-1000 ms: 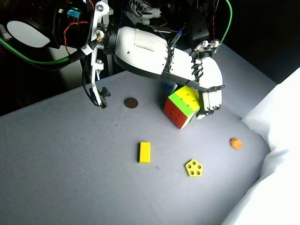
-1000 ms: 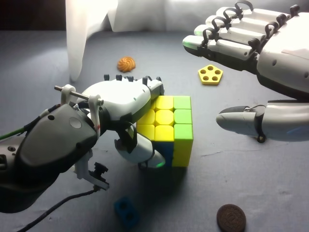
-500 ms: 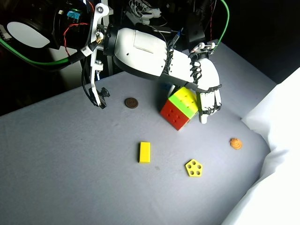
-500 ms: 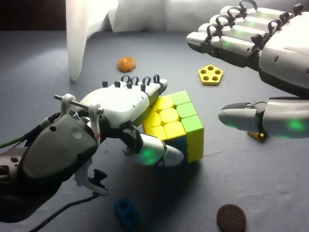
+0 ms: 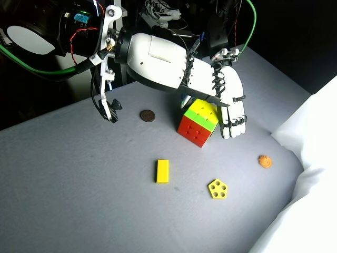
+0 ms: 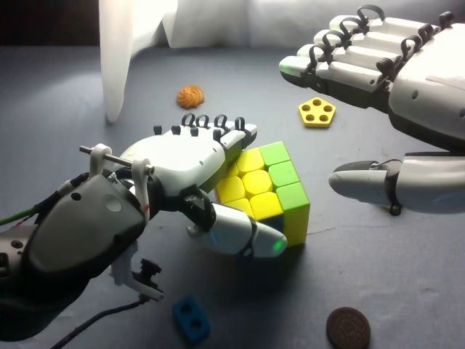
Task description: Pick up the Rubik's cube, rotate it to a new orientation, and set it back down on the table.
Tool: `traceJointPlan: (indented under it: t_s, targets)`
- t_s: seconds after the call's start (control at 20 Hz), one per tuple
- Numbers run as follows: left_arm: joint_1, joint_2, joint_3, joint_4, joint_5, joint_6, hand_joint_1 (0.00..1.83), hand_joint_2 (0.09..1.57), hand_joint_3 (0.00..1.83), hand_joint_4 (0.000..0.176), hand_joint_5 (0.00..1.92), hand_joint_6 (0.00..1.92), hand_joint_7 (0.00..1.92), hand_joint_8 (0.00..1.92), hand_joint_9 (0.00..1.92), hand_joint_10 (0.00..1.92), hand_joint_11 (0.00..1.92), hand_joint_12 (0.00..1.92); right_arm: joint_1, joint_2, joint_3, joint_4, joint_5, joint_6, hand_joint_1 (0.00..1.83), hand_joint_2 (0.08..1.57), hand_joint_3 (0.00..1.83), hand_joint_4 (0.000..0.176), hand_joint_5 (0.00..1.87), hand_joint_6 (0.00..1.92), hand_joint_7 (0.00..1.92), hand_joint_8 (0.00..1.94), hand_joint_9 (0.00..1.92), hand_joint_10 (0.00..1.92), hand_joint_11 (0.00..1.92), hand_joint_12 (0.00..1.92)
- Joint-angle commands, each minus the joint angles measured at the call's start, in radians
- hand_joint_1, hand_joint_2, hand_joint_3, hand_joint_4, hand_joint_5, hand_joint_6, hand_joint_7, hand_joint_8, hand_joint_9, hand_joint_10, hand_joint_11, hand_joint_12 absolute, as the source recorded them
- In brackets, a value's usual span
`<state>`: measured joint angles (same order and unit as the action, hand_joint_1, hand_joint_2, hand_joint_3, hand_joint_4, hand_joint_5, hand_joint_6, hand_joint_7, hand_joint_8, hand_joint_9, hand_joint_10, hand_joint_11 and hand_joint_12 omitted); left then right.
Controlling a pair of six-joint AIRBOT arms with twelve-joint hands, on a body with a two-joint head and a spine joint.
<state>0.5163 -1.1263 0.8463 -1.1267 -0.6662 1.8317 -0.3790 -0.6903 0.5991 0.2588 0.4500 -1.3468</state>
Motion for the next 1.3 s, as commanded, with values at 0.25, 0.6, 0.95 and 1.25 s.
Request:
traceJointPlan:
  t_s: [0.25, 0.6, 0.95, 1.25]
  targets:
    - [-0.054, 0.07, -0.04, 0.018, -0.051, 0.067, 0.47, 0.82, 0.0, 0.043, 0.0, 0.0, 0.0, 0.0, 0.0, 0.0, 0.0, 0.0, 0.001, 0.002, -0.002, -0.008, 0.115, 0.0, 0.2, 1.24, 0.0, 0.0, 0.01, 0.0, 0.06, 0.0, 0.04, 0.01, 0.0, 0.0]
    - [-0.236, 0.172, -0.075, -0.088, 0.136, 0.293, 0.44, 0.83, 0.0, 0.032, 0.0, 0.0, 0.0, 0.0, 0.0, 0.0, 0.04, 0.02, 0.001, 0.002, -0.002, 0.065, 0.081, 0.0, 0.22, 1.24, 0.0, 0.0, 0.0, 0.0, 0.07, 0.01, 0.08, 0.02, 0.0, 0.0]
    - [-0.287, 0.22, -0.127, -0.113, 0.194, 0.296, 0.46, 0.99, 0.01, 0.007, 0.41, 0.03, 0.45, 0.42, 0.38, 0.72, 0.06, 1.28, -0.02, -0.01, -0.002, 0.065, 0.108, -0.075, 0.25, 1.23, 0.0, 0.0, 0.32, 0.07, 0.51, 0.08, 0.22, 0.76, 0.0, 1.44]
    - [-0.31, 0.238, -0.137, -0.114, 0.219, 0.293, 0.46, 1.06, 0.0, 0.006, 0.52, 0.64, 0.28, 1.39, 0.29, 1.49, 0.19, 1.65, -0.017, -0.011, 0.003, 0.066, 0.09, -0.069, 0.39, 1.21, 0.0, 0.0, 0.33, 0.9, 0.43, 1.18, 0.32, 1.48, 0.1, 1.91]
